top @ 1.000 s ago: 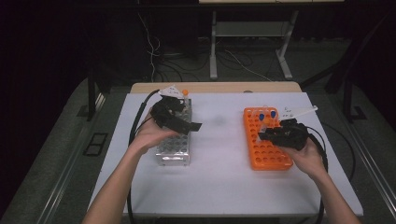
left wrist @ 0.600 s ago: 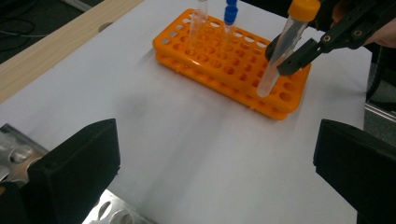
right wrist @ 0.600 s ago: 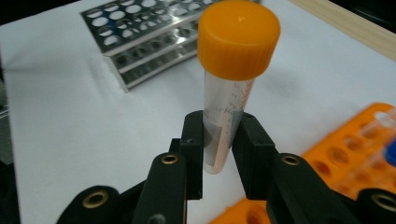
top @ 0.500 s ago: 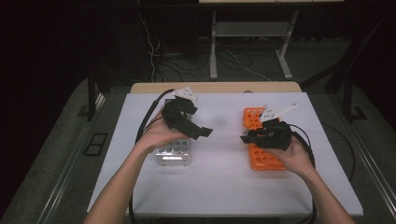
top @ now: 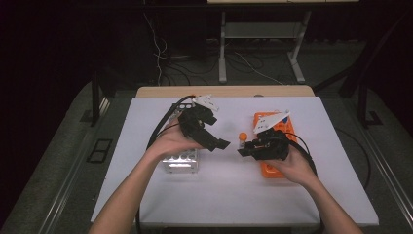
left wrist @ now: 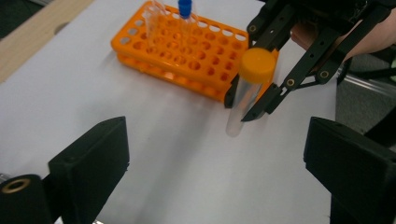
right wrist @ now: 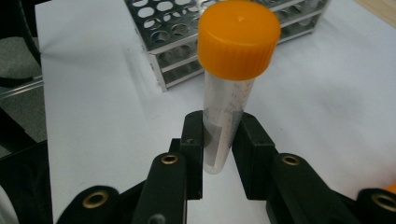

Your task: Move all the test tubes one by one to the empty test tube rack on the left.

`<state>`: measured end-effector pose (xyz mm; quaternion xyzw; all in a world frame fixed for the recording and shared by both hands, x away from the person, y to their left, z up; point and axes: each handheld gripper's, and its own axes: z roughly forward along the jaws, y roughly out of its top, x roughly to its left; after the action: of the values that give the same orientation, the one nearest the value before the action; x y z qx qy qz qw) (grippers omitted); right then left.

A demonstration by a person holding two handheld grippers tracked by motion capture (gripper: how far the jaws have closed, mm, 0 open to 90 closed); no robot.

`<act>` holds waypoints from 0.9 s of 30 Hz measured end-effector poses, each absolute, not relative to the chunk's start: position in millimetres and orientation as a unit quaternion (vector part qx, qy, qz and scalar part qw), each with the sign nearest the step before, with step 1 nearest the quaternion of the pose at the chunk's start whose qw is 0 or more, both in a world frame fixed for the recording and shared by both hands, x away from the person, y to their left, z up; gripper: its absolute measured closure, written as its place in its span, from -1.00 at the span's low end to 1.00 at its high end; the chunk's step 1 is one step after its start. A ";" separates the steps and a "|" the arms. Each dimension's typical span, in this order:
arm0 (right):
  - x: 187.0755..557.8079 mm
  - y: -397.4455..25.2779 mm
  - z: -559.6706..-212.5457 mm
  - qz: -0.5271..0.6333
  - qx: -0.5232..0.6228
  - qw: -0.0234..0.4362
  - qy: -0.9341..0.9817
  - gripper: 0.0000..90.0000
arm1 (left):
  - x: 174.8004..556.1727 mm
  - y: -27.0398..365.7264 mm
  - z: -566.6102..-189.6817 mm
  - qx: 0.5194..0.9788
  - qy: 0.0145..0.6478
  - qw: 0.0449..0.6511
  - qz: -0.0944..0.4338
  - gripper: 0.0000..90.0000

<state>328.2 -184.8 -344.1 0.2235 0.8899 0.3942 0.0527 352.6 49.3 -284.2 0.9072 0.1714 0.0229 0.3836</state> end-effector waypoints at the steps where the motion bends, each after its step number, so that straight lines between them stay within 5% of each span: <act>1: 327.9 -182.5 -344.5 0.394 0.220 0.051 0.891 0.64 | 352.0 47.9 -284.2 0.910 0.166 0.380 0.020 -0.84; 12: 323.3 -158.1 -350.2 0.383 0.187 0.043 0.904 0.64 | 348.6 33.7 -286.3 0.926 0.129 0.354 -0.006 -0.50; 25: 319.7 -140.4 -353.7 0.382 0.171 0.036 0.907 0.64 | 350.3 31.1 -295.3 0.942 0.098 0.319 -0.031 0.49; 27: 320.0 -139.8 -354.2 0.382 0.171 0.034 0.908 0.64 | 350.6 31.1 -295.4 0.944 0.097 0.315 -0.032 0.51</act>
<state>320.0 -139.8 -354.2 0.1711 0.9077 0.3817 0.0345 350.6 31.1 -295.4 0.9436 0.0971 -0.0319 0.3150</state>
